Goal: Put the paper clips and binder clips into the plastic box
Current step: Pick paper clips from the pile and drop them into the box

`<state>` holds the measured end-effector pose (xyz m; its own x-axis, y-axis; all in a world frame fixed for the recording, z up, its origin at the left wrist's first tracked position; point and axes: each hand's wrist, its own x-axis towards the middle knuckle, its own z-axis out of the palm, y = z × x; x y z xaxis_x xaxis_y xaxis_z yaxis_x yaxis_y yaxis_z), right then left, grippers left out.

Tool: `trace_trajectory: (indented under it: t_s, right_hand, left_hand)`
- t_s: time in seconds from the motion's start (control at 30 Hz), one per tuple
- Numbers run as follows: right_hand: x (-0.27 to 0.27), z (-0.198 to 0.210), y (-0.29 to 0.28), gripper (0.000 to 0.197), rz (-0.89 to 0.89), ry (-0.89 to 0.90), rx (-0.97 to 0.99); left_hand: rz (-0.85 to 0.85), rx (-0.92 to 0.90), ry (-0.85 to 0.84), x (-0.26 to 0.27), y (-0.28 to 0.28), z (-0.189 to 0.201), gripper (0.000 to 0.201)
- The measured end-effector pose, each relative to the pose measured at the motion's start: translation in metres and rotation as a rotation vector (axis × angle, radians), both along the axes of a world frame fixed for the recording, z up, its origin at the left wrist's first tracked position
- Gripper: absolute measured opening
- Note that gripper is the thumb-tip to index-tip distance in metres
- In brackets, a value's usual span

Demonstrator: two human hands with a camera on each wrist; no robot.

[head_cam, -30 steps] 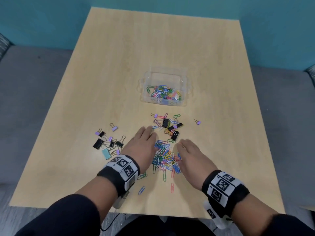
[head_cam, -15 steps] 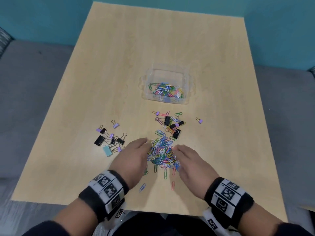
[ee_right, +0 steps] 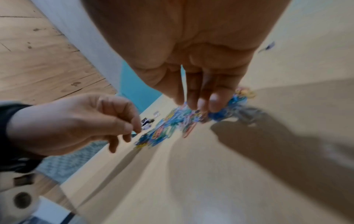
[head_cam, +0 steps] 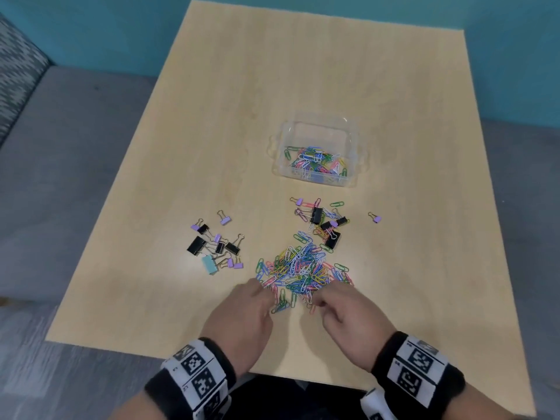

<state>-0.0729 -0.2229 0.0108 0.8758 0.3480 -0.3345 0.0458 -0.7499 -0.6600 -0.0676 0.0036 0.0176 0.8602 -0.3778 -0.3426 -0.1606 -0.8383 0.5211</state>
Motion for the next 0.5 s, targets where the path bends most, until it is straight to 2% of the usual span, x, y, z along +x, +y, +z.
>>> trace_trajectory:
  t_s: [0.03,0.07,0.17,0.23,0.3,0.37,0.5]
  right_hand:
    - [-0.001,0.001,-0.007,0.031,-0.064,-0.054,-0.064]
    - [-0.003,0.002,-0.014,0.034,-0.134,-0.081,-0.144]
    - [-0.006,0.002,-0.021,0.061,-0.207,0.018,-0.352]
    - [0.001,0.001,-0.009,0.077,-0.155,0.007,-0.396]
    - [0.011,-0.003,0.008,0.085,-0.095,-0.046,-0.412]
    - [0.021,-0.007,0.023,0.085,-0.059,-0.089,-0.416]
    - [0.036,-0.008,0.033,0.066,-0.043,-0.093,-0.415]
  left_hand:
    - [0.044,0.07,-0.022,-0.002,0.005,0.001,0.017]
    - [0.087,0.129,-0.009,-0.004,0.01,0.002,0.025]
    - [0.14,0.143,0.065,-0.008,0.009,-0.001,0.074]
    - [0.071,0.153,0.0,-0.001,-0.004,-0.004,0.091]
    - [0.026,0.171,-0.063,0.012,-0.019,-0.007,0.093]
    - [0.027,0.18,-0.048,0.026,-0.032,-0.009,0.088]
    - [-0.01,0.239,-0.056,0.046,-0.045,-0.011,0.074]
